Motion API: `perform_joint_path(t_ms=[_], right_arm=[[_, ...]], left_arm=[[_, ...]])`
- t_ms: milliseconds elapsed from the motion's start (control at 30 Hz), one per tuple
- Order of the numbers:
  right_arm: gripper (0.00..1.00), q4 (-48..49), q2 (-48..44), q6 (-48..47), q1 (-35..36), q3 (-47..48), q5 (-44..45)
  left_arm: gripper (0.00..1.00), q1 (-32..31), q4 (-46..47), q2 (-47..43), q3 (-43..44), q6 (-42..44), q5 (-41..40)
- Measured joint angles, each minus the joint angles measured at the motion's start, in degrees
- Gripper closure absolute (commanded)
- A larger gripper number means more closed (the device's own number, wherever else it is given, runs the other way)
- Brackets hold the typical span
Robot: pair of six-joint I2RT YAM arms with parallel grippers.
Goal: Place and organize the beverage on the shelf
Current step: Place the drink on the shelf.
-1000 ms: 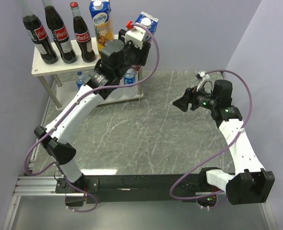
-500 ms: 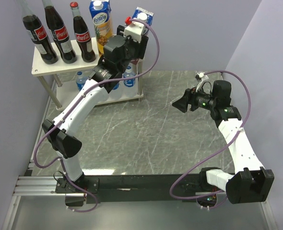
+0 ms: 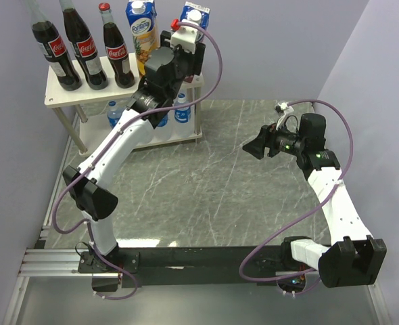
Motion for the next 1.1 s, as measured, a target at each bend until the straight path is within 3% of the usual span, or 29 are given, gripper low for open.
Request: perform_joint_path(t_ms=[767,1100], right_arm=[[0.22,0.0,0.0,0.0,-0.3,0.0,-0.6],[0.22,0.0,0.1,0.0,-0.3,0.0,-0.6]], left_arm=[[0.62,0.5,4.0,3.4,0.0,-1.0,-9.7],[0.51,0.5,8.1,2.6,-3.1,-4.1,-13.5]])
